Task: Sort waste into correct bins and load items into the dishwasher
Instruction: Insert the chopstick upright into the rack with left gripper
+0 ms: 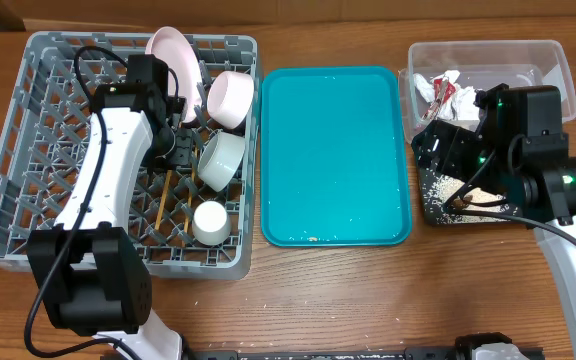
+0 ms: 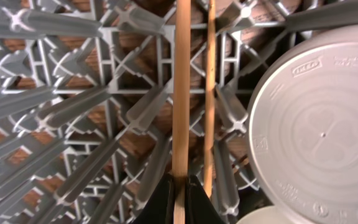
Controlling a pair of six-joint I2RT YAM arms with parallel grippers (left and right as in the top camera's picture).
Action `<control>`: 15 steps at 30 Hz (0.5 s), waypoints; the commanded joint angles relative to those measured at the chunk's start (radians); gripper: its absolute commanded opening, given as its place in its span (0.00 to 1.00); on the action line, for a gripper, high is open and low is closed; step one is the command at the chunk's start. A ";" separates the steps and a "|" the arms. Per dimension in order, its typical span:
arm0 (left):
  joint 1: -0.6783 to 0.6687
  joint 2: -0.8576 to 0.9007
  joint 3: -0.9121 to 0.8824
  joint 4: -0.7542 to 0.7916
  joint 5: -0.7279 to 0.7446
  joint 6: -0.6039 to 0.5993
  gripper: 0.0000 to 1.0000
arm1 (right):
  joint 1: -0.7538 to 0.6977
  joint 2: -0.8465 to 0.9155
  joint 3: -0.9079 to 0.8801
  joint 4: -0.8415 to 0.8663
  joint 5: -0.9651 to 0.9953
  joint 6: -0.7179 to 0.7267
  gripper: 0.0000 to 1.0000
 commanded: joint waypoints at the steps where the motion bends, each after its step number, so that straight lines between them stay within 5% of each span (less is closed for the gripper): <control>1: -0.003 -0.009 -0.026 0.017 0.034 -0.066 0.04 | -0.004 -0.003 0.009 0.005 0.010 -0.006 1.00; 3: -0.003 -0.009 -0.029 0.018 0.033 -0.106 0.04 | -0.004 -0.003 0.009 0.005 0.010 -0.006 1.00; 4: -0.003 -0.009 -0.030 0.019 0.034 -0.122 0.15 | -0.004 -0.003 0.009 0.005 0.011 -0.006 1.00; 6: -0.003 -0.009 -0.030 0.021 0.034 -0.159 0.54 | -0.004 -0.003 0.009 0.005 0.010 -0.006 1.00; 15: -0.004 -0.037 0.167 -0.076 0.131 -0.162 0.53 | -0.004 -0.003 0.009 0.005 0.011 -0.006 1.00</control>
